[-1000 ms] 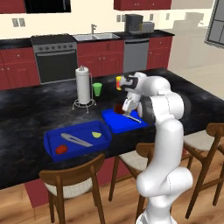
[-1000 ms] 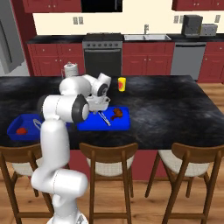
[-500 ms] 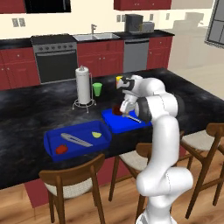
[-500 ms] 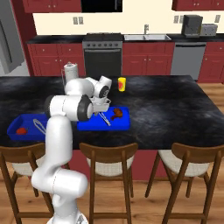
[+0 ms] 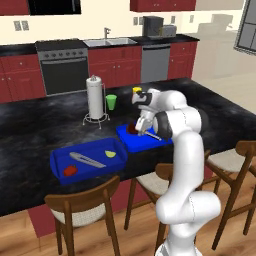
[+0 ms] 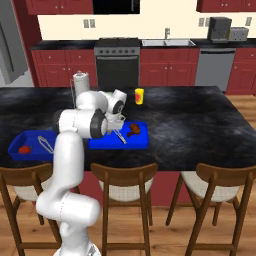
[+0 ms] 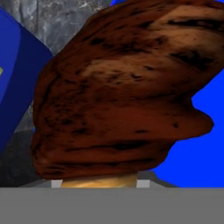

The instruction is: Gather the bell pepper and lemon wedge from the fridge and place them on a tray on the dining counter. Then gather the steak and chicken drumstick from the fridge and place them on the other tray.

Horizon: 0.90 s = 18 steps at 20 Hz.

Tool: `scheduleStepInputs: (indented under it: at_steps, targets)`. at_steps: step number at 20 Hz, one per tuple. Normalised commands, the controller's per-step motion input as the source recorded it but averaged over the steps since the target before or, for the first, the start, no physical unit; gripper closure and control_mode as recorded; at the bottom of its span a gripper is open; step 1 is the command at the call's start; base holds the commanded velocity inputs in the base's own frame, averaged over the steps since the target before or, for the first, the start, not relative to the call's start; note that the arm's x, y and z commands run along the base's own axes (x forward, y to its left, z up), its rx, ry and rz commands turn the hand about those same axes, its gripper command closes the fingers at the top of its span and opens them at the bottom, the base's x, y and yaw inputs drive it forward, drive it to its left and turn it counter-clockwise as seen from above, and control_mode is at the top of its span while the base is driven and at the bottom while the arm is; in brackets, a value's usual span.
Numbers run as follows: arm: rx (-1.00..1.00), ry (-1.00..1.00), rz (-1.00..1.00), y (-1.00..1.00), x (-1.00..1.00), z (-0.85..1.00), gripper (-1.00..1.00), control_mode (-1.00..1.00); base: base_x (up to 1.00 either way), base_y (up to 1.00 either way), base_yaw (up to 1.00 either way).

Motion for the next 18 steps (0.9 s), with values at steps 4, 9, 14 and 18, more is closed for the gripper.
scheduleStepInputs:
  at_steps: [4, 9, 14, 18]
  targets:
    - [0.00, 0.00, 0.00, 0.00, 0.05, -0.26, 1.00, -1.00, 0.00, 0.00, 0.00]
    - [0.00, 0.00, 0.00, 0.07, 0.05, -0.01, -1.00, -1.00, 0.00, 0.00, 0.00]
    - [0.00, 0.00, 0.00, 0.13, 0.00, 0.01, -1.00, -1.00, 0.00, 0.00, 0.00]
    - [0.00, 0.00, -0.01, 0.00, 0.00, 0.08, -1.00, -1.00, 0.00, 0.00, 0.00]
